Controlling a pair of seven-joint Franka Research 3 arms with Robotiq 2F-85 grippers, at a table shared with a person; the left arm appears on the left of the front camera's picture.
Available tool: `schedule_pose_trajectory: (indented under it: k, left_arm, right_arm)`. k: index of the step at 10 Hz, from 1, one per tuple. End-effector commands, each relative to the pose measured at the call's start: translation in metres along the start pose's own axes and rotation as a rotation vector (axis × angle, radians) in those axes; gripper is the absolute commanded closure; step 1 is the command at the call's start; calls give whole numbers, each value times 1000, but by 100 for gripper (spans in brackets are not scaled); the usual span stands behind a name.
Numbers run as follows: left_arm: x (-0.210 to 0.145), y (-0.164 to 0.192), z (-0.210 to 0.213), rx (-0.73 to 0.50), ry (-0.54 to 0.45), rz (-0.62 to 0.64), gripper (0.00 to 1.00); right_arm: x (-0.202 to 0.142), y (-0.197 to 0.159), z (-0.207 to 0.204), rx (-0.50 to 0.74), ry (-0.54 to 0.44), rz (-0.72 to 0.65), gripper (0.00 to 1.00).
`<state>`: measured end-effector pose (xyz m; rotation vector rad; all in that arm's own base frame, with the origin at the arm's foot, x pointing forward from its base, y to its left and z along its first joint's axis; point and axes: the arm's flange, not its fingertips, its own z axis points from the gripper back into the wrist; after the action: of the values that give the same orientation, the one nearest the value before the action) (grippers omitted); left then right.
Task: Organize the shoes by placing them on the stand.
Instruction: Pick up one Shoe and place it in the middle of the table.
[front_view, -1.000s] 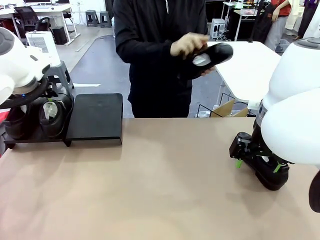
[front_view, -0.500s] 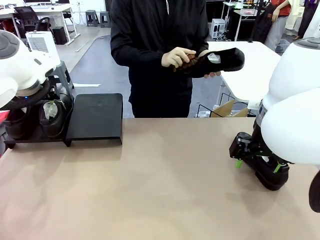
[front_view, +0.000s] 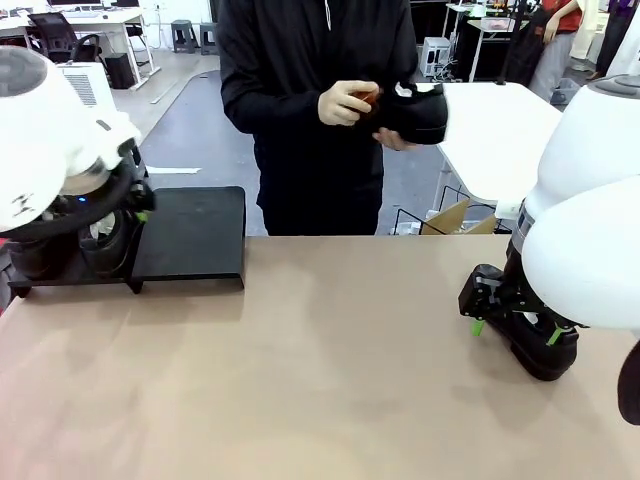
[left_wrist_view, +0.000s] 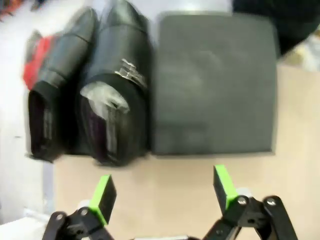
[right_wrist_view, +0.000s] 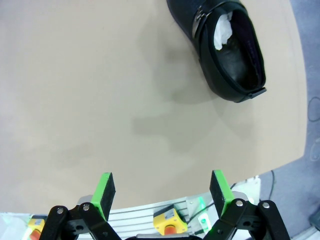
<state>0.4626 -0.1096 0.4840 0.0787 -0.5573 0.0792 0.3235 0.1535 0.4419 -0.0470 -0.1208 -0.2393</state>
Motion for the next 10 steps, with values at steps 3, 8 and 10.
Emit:
schedule_pose_trajectory:
  k: [3,8,10]
  left_arm:
    - [-19,6,105,-244,383,-76,0]
    - [-32,-19,96,-267,294,-79,0]
    - [-42,-10,110,-334,351,-2,0]
  right_arm:
    - [0,2,-2,14,-9,3,0]
    - [0,2,-2,14,-9,3,0]
    - [0,2,-2,14,-9,3,0]
